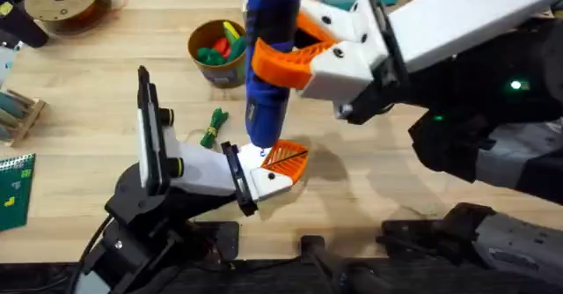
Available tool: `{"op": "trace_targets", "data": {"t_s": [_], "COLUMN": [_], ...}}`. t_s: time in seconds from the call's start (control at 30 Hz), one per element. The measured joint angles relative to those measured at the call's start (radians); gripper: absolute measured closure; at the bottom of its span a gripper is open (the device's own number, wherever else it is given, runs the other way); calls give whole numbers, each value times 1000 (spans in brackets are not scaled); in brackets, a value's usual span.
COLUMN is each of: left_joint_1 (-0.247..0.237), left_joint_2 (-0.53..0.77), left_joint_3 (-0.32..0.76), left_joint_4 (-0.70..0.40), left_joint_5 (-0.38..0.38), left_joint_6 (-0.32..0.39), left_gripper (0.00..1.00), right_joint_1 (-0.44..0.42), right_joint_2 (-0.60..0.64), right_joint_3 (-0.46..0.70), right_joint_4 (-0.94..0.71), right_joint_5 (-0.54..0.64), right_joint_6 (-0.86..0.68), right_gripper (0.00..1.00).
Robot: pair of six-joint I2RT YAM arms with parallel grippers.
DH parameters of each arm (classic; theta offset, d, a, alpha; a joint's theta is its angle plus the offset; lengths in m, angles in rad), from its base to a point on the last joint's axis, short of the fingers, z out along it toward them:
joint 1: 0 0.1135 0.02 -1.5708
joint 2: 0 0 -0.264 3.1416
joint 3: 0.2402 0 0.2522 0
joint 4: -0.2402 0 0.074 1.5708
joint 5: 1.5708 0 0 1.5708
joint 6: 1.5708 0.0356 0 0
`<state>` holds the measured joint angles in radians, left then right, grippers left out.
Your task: Pick up the gripper from the table and insert it into the empty holder that is missing its gripper. Then pick up a screw, insert it into the mounting hole, and use the screwdriver to tighten it. Finally, clean up the table by picking up the vegetable and placing it into the bucket.
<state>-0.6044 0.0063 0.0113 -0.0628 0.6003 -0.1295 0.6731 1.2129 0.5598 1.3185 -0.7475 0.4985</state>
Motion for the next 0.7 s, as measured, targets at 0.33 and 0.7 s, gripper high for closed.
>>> {"op": "trace_targets", "data": {"t_s": [0.33, 0.7], "left_joint_1": [0, 0], "left_joint_2": [0, 0], "left_joint_3": [0, 0], "left_joint_4": [0, 0], "left_joint_5": [0, 0], "left_joint_6": [0, 0], "left_gripper": [997, 997], "right_joint_1": [10, 23], "right_joint_2": [3, 64], "right_joint_3": [0, 0], "right_joint_4": [-13, -8], "right_joint_5": [5, 10], "right_joint_6": [-16, -20], "right_gripper": [969, 969]}}
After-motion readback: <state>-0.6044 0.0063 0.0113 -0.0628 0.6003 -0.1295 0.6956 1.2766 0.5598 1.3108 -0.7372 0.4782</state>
